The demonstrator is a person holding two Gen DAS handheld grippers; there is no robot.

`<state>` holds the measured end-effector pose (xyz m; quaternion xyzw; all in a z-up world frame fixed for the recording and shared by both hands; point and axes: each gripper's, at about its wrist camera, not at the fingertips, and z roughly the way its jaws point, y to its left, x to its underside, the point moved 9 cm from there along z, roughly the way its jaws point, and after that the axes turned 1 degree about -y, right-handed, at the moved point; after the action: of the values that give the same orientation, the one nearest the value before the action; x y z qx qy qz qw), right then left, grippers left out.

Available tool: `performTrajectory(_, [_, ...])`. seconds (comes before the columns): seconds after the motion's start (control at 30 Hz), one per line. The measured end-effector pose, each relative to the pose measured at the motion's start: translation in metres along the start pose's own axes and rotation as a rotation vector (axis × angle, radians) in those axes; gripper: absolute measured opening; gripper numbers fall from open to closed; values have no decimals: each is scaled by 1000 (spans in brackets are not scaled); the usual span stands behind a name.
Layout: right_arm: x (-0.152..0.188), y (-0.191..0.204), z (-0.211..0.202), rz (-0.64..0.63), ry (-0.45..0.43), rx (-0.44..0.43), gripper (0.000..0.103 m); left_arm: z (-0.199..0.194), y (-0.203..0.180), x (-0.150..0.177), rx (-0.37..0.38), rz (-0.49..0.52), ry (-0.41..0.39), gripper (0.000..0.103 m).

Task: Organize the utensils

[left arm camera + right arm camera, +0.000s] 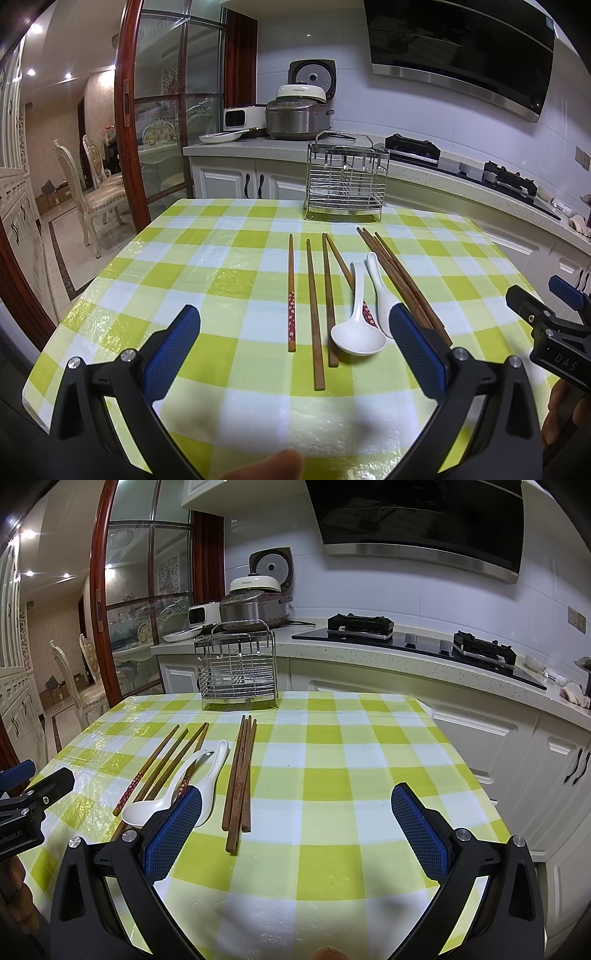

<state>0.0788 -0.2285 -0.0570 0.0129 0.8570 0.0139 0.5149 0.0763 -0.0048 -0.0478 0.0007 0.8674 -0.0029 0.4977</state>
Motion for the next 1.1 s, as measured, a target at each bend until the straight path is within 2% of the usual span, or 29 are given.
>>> performTrajectory(1.1, [-1, 2, -2, 0, -5, -2, 96, -1, -1, -5, 7, -3, -4, 99])
